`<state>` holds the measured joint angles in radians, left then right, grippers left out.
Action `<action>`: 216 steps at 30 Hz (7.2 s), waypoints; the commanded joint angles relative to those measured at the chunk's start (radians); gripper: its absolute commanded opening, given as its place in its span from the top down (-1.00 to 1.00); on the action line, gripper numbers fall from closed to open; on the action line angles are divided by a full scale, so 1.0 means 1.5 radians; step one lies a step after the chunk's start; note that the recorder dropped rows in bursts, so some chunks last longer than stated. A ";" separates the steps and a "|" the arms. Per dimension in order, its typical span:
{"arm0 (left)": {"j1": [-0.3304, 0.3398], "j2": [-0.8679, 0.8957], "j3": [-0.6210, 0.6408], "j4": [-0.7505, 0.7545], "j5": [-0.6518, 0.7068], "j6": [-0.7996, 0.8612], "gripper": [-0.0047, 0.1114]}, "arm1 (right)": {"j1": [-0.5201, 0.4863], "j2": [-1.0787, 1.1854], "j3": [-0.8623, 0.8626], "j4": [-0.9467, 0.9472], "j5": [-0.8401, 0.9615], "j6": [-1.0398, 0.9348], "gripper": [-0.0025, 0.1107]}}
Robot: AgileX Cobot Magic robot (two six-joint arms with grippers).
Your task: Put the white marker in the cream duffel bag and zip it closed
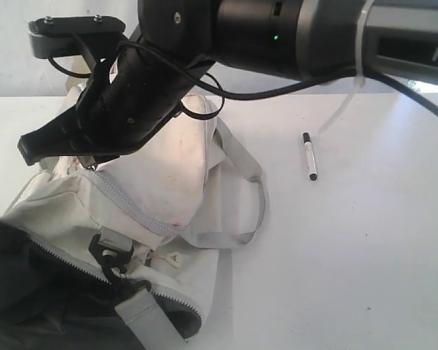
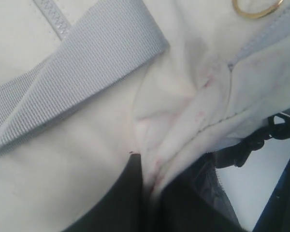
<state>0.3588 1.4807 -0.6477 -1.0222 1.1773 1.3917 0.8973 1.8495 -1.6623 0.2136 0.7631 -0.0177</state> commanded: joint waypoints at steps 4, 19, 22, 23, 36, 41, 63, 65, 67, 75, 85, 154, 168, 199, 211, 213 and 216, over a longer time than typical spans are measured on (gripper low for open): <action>0.010 -0.001 0.006 -0.025 -0.017 0.016 0.76 | -0.014 -0.017 0.000 0.011 -0.056 -0.032 0.96; 0.010 -0.002 0.006 -0.195 0.029 0.055 -0.88 | -0.014 0.013 0.000 0.031 -0.037 -0.045 0.96; 0.007 -0.002 0.006 -0.212 0.029 0.059 -0.88 | -0.014 0.019 0.000 0.034 -0.037 -0.045 0.96; 0.003 -0.002 0.006 -0.213 0.029 0.064 -0.88 | -0.014 0.022 0.000 0.034 -0.037 -0.045 0.96; -0.062 -0.002 0.006 -0.190 0.009 0.099 -0.88 | -0.006 0.032 0.000 0.056 -0.059 -0.063 0.96; -0.062 -0.002 0.006 -0.191 0.017 0.099 -0.69 | -0.006 0.032 0.000 0.056 -0.060 -0.063 0.96; -0.037 -0.002 0.006 -0.130 -0.014 -0.060 0.92 | 0.007 0.011 0.000 0.009 -0.017 -0.025 0.96; -0.022 -0.002 0.006 -0.118 -0.015 -0.076 0.92 | 0.007 0.011 0.000 -0.007 -0.017 -0.020 0.96; -0.015 -0.002 0.006 -0.110 -0.011 -0.081 0.92 | 0.007 0.009 0.000 -0.023 -0.028 -0.018 0.96; -0.015 -0.002 0.006 -0.106 0.025 -0.031 0.92 | 0.006 0.008 0.000 -0.049 -0.143 0.012 0.96; -0.016 -0.002 0.006 -0.135 0.029 0.037 0.92 | 0.006 0.010 0.000 -0.049 -0.229 0.012 0.96; -0.013 -0.002 0.006 -0.081 -0.080 -0.153 0.92 | 0.006 -0.038 0.021 -0.170 -0.032 0.107 0.96; 0.040 -0.002 0.006 -0.097 -0.052 -0.141 0.92 | 0.006 -0.060 0.032 -0.182 -0.013 0.107 0.96; -0.023 -0.002 0.006 -0.147 0.029 0.122 0.92 | 0.006 0.046 0.032 0.052 -0.050 -0.090 0.37; -0.117 -0.002 0.006 -0.051 -0.038 0.139 0.92 | 0.006 0.048 -0.027 0.073 0.072 -0.013 0.37; -0.131 -0.002 0.006 -0.051 -0.068 0.139 0.92 | 0.006 0.048 -0.027 0.070 0.090 -0.013 0.37; -0.145 -0.013 0.006 -0.049 -0.090 0.141 0.92 | 0.006 0.058 -0.027 0.049 0.092 -0.018 0.37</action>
<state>0.1577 1.4794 -0.6395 -1.1088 1.0642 1.5965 0.9123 1.9281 -1.6961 0.3080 0.8952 -0.0452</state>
